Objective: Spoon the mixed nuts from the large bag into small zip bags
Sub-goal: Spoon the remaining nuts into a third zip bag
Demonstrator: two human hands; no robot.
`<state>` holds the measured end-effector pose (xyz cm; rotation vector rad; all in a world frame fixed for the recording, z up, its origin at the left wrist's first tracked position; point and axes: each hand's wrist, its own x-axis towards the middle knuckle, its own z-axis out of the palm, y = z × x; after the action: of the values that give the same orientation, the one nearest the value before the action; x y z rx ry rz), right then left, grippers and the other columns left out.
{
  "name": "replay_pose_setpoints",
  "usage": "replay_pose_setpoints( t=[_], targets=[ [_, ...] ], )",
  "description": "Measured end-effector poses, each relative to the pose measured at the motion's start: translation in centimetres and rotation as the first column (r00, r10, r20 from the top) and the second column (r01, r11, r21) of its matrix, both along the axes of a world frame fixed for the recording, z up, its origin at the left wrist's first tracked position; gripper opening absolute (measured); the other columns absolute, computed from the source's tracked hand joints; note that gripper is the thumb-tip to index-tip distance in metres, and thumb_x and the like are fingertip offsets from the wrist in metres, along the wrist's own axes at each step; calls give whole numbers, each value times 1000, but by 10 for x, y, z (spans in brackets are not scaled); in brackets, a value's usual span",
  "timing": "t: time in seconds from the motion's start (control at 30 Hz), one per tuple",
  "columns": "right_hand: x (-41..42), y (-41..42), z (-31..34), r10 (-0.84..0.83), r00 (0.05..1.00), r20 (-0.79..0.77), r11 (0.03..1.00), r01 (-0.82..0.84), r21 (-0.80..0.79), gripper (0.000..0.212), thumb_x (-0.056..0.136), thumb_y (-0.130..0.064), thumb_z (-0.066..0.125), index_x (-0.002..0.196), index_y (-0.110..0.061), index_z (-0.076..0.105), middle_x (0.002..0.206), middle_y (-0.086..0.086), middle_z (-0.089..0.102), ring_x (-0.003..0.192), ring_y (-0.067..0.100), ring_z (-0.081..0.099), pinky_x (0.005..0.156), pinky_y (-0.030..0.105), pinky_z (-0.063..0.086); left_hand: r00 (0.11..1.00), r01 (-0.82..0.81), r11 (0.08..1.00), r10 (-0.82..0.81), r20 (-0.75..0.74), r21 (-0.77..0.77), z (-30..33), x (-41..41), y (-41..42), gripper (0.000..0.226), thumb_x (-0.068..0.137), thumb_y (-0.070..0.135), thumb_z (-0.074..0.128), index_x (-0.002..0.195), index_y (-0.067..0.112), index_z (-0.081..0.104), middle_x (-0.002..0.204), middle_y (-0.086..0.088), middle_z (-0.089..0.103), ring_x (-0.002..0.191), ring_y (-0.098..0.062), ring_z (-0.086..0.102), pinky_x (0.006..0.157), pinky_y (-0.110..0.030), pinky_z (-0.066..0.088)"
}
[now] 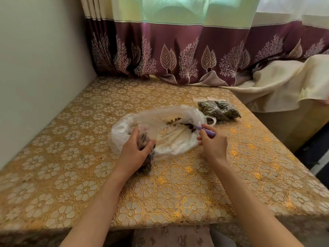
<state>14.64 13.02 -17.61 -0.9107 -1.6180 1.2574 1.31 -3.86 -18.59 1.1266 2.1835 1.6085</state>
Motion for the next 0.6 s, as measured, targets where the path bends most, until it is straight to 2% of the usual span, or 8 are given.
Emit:
replay_pose_setpoints(
  t=[0.1,0.17,0.33,0.4,0.5,0.6],
  targets=[
    [6,3,1,50,984,-171,957,-96,-274,26,91,3,53,114,-8,61,100,9,69,68,12,59,54,16,50,1000,9,1000,-9,-9,12,0,0,-1,32,87,27,62,109,39,42,107,29,52,93,19,52,70,4,38],
    [9,5,3,70,967,-244,919,-157,-361,26,91,4,52,114,-5,61,104,11,69,69,13,59,56,19,49,1000,12,1000,-12,-6,12,-1,-1,0,33,87,28,62,110,40,42,106,33,49,91,24,50,70,0,39],
    [16,8,5,97,932,-348,830,-269,-488,22,92,5,49,109,-1,60,96,14,71,65,14,59,53,19,50,1000,13,1000,-14,12,14,-3,-3,1,37,86,31,63,117,37,42,107,27,53,97,16,50,77,-7,38],
    [18,8,5,110,924,-365,804,-299,-514,20,92,5,48,107,-1,61,94,14,71,63,14,60,52,19,50,1000,13,1000,-13,10,16,-3,-3,1,38,86,30,63,117,37,42,106,30,50,97,16,49,77,-8,38],
    [19,8,5,131,923,-361,795,-315,-518,19,92,5,49,103,-3,62,92,13,73,62,13,61,52,19,51,1000,17,1000,-17,4,16,-3,-3,1,37,87,29,63,116,37,42,106,34,48,97,17,49,77,-8,38],
    [22,6,8,148,919,-366,789,-333,-517,17,91,4,49,100,-3,62,90,13,73,62,13,61,54,19,50,1000,19,1000,-19,4,14,-3,-3,0,35,86,28,64,111,41,42,105,26,55,96,14,53,76,-7,38]
  ],
)
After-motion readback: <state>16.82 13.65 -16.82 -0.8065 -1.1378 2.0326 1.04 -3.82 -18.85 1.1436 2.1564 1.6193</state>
